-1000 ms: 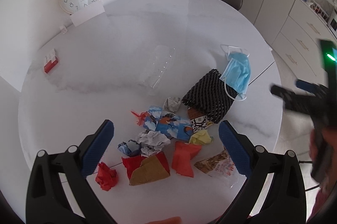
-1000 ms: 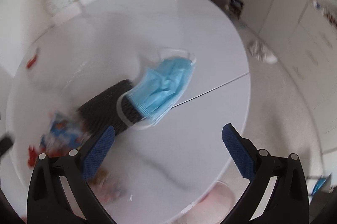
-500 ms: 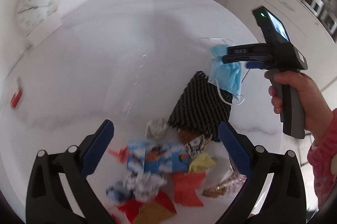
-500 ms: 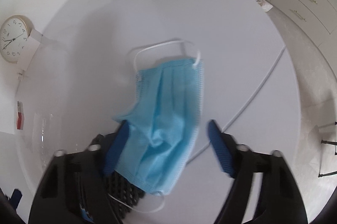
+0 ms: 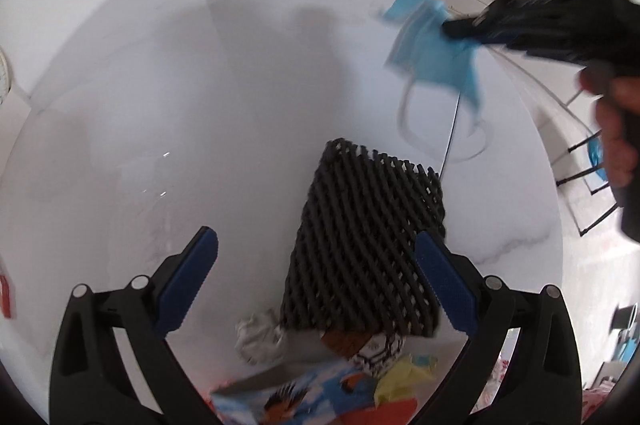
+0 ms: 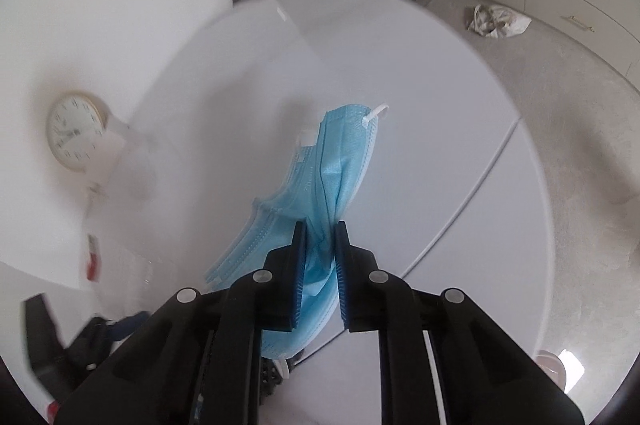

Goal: Collect trash
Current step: 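Grasp the blue face mask with the right tool while the left tool grasps the black mesh net, then carry the mask and net to the floor bin and open both tools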

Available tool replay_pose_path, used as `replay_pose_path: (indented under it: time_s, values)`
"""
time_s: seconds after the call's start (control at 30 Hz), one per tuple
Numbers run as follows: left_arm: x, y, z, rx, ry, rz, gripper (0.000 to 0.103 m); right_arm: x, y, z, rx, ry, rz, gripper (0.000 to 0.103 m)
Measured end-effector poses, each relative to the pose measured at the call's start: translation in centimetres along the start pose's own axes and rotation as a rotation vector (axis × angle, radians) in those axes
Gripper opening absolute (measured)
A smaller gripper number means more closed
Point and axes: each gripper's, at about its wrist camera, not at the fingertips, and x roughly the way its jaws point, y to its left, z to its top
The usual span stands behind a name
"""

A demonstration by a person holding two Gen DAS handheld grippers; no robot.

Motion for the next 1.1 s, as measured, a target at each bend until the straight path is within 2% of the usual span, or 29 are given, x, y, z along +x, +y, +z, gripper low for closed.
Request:
replay_pose_path:
  time_s: [0.17,0.23,0.4,0.47,0.63,0.7,0.73,0.8,1.0,1.1]
  values:
    - [1.2,-1.0,0.2,0.054,0.024,-0.058,0.092,-3.7,-2.4,-0.4,0.015,-0.058,-0.004,0.015]
    - [2.0,-0.6,0.6,0.039,0.045,-0.061,0.090,-5.4,-3.7,-1.4,0.025,-0.070,-0.015,0.015]
    - [3.9,1.0,1.2,-0.070,0.141,-0.132,0.068,-8.2,-6.3,-5.1,0.036,-0.070,-0.067,0.015]
    - [4.2,0.8,1.0,-0.077,0.164,-0.166,0.061,-9.0,-7.6,-6.7,0.065,-0.065,-0.077,0.015]
    - [4.1,-0.5,0.5,-0.077,0.174,-0.176,0.039,-10.9,-9.9,-9.4,0.110,-0.060,-0.094,0.015]
    - [3.7,-1.0,0.2,-0.090,0.168,-0.166,0.031,-11.7,-10.6,-10.3,0.123,-0.061,-0.099,0.015]
    - [4.2,-0.4,1.2,-0.092,0.167,-0.159,0.028,-12.1,-11.0,-10.7,0.131,-0.062,-0.101,0.015]
    - [3.1,-0.5,0.6,-0.103,0.152,-0.147,0.017,-13.1,-11.5,-11.6,0.136,-0.067,-0.111,0.015]
    - [-1.5,-2.1,0.5,-0.116,0.053,-0.103,0.015,-16.0,-13.6,-14.9,0.142,-0.094,-0.151,0.015]
    - [-4.2,-2.9,0.9,-0.128,-0.011,-0.089,0.015,-16.5,-15.1,-17.1,0.159,-0.088,-0.197,0.016]
